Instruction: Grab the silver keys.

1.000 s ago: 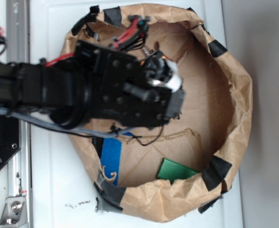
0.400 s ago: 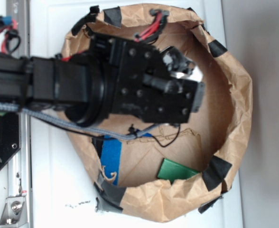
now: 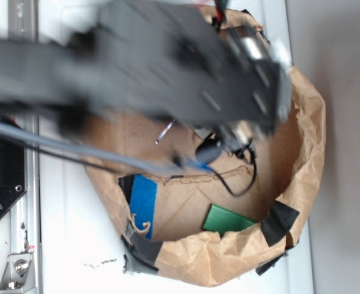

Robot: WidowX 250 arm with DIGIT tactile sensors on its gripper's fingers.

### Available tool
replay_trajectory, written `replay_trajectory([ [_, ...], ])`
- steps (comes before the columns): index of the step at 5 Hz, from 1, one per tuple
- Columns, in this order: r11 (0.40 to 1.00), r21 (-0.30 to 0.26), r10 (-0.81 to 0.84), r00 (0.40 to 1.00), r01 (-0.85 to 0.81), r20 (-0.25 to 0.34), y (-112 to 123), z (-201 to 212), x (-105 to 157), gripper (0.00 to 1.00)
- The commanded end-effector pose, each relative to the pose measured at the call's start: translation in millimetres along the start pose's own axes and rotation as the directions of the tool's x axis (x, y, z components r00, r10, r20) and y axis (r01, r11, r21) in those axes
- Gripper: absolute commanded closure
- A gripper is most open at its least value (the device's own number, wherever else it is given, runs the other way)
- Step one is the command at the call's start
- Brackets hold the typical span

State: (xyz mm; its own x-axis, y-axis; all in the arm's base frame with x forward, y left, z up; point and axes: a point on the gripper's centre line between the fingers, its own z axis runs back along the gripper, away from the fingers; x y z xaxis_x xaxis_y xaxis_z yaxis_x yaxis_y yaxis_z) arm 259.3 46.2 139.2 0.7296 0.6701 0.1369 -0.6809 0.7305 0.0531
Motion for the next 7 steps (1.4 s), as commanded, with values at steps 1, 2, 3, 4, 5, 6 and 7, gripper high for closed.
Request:
replay_trajectory([
  [1, 0.956, -0.166, -0.221, 0.966, 0.242, 0.136, 4, -5, -12, 1.0],
  [2, 0.961, -0.084, -0.252, 0.957, 0.265, 0.141, -4, -7, -14, 1.0],
  [3, 0.956, -0.083, -0.269, 0.955, 0.28, 0.122, -8, -9, -10, 1.0],
  [4, 0.967, 0.037, -0.255, 0.953, 0.252, 0.164, -20, -15, -10, 1.0],
  [5, 0.932, -0.054, -0.345, 0.924, 0.358, 0.167, -16, -10, -17, 1.0],
  [6, 0.934, -0.047, -0.344, 0.928, 0.353, 0.142, -19, -11, -14, 1.0],
  [7, 0.944, -0.045, -0.319, 0.94, 0.327, 0.12, -18, -13, -12, 1.0],
])
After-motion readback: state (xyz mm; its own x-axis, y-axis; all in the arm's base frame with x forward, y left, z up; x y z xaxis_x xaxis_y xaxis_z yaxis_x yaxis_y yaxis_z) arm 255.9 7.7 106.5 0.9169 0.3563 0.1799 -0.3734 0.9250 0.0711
